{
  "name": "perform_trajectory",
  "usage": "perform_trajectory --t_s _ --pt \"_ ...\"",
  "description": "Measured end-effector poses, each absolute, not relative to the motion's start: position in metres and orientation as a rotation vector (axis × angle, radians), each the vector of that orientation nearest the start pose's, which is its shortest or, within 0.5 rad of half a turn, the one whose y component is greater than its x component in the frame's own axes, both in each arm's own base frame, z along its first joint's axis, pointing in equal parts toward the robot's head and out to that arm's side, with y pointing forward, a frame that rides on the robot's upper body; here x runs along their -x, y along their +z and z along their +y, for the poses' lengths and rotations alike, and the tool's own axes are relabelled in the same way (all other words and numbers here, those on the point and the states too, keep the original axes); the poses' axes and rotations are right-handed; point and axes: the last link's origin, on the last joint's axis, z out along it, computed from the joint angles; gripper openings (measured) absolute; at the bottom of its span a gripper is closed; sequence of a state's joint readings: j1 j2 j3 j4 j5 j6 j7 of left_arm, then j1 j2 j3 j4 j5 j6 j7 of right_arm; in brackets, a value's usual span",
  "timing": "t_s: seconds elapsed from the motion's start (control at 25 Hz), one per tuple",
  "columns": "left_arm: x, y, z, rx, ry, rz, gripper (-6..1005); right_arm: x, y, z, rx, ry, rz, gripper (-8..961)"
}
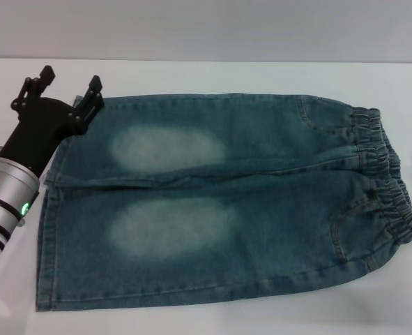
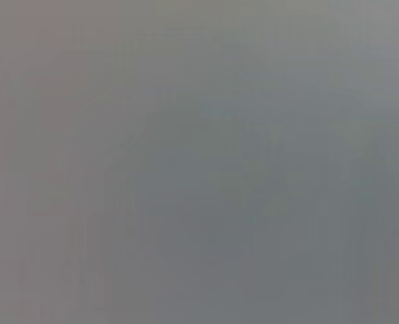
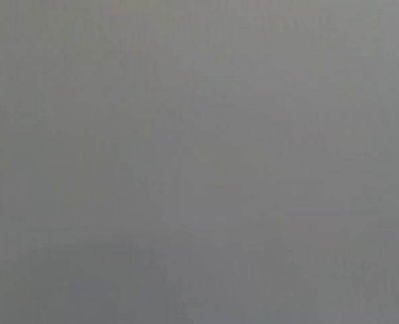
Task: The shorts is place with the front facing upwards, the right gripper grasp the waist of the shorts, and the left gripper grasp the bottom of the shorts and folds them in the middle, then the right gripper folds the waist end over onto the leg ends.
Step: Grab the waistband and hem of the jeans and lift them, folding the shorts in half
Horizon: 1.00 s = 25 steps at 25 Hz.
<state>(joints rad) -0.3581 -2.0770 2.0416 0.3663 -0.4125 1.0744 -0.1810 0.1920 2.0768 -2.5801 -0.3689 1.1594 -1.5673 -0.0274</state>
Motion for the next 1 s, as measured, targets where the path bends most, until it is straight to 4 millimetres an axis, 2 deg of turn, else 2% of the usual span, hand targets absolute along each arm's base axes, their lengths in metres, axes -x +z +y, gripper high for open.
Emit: perform_trajectory --t_s 0.28,1.0 --pt "0.285 -0.034 0.337 1.757 -0.801 -0.456 832 -0.318 -0.004 0.246 1.352 0.865 0.396 757" --pt "0.283 -0.035 0.342 1.765 -0.793 -0.455 831 -0.319 -0.003 0.245 1.347 0.865 0.403 757"
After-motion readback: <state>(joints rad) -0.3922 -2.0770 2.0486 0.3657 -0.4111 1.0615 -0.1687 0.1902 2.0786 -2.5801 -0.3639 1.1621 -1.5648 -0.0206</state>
